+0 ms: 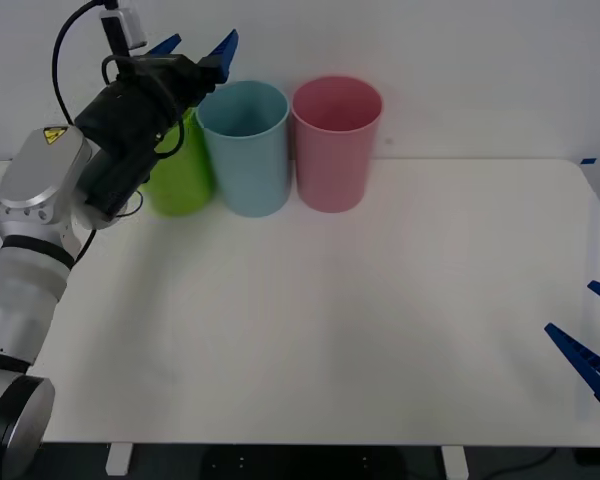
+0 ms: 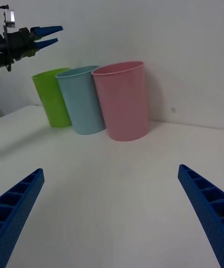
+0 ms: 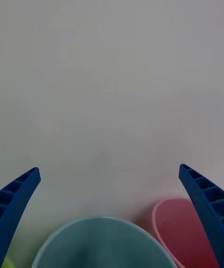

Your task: Grasp the object on the table and drop it into the matching bin: aluminum can to the light blue bin, PET bottle to the pink bin.

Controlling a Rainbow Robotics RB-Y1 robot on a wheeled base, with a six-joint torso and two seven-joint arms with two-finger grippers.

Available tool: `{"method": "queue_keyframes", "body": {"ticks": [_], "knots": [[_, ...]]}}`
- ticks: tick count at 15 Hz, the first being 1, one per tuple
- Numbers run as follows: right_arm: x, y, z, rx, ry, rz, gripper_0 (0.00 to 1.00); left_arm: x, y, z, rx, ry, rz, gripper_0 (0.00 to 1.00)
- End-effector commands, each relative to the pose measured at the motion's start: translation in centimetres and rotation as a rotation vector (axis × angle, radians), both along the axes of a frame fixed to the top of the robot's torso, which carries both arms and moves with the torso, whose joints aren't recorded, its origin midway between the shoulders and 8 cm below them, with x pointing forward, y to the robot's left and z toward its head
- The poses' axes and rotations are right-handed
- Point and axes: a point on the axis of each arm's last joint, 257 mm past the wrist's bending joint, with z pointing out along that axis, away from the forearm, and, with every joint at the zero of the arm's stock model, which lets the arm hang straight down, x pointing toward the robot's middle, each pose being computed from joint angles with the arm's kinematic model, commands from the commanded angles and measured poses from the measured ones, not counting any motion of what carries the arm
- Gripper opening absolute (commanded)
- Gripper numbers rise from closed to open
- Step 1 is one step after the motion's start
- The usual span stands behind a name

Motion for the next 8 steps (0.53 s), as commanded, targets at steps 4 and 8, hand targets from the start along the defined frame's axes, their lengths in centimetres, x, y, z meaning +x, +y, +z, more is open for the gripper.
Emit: {"method": "queue_keyframes", "body": {"ticks": [4, 8], "knots": [[0.0, 0.0, 0.0, 0.0, 0.0, 0.0, 1.0, -4.8, 3.8, -1.1, 0.013, -0.036, -0.009, 1.0], [0.0, 0.0, 0.0, 0.0, 0.0, 0.0, 1.0, -8.0, 6.6, -2.5, 0.054, -0.045, -0.034, 1.0]]}}
